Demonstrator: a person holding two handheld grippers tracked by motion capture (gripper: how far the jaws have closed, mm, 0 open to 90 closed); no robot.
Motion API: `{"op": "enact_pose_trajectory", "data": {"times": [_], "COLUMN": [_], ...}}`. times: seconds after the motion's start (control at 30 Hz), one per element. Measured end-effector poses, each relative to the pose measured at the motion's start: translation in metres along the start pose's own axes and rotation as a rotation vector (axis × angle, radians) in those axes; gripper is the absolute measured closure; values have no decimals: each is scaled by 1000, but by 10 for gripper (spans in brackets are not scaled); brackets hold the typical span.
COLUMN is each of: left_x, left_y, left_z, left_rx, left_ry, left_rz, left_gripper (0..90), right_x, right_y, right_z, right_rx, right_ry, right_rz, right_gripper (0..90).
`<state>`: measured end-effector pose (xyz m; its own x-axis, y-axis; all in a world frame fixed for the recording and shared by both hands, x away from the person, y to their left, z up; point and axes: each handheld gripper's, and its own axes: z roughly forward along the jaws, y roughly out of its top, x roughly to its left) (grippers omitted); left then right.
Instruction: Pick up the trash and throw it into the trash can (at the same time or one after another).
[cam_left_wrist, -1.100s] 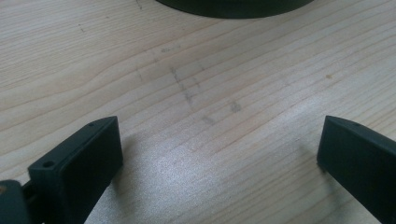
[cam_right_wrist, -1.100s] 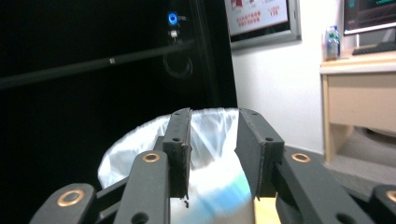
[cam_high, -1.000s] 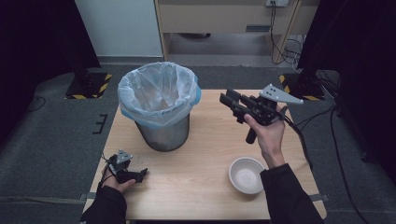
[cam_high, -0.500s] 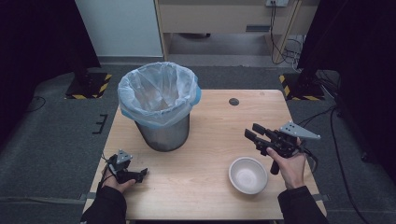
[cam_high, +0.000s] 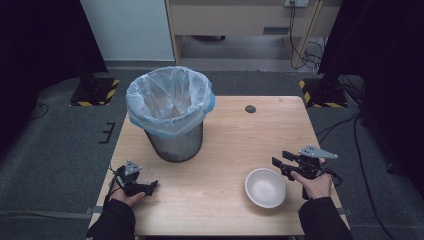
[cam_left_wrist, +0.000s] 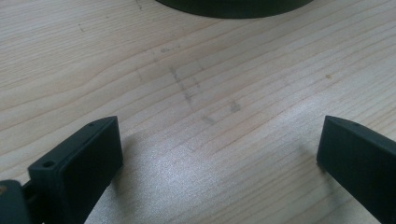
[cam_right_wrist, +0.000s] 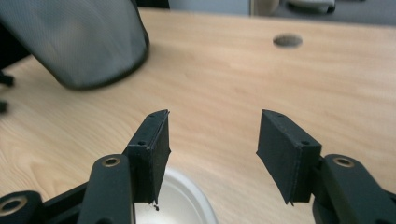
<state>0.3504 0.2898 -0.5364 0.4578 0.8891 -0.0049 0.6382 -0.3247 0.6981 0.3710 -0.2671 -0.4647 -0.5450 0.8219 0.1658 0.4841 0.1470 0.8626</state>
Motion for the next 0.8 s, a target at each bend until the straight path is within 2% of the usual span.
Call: {"op": "enact_pose_trajectory", "data": {"times": [0.13,0.37,0.73,0.8], "left_x": [0,0,0,0], "left_y": [0,0,0,0], "left_z": [0,0,0,0], "left_rx": [0,0,0,0], "left_ry": [0,0,0,0], "left_rz": [0,0,0,0], "left_gripper": [0,0,0,0], "right_x": [-8,-14,-11,-11], "right_y": [-10,-19,-26,-26], "right_z": [7,12,21,22], "right_rx": [60,122,245,253], "right_ry": [-10,-2,92,100], "right_rz": [-9,-6,-11,-16], "right_gripper": [424,441,522,527]}}
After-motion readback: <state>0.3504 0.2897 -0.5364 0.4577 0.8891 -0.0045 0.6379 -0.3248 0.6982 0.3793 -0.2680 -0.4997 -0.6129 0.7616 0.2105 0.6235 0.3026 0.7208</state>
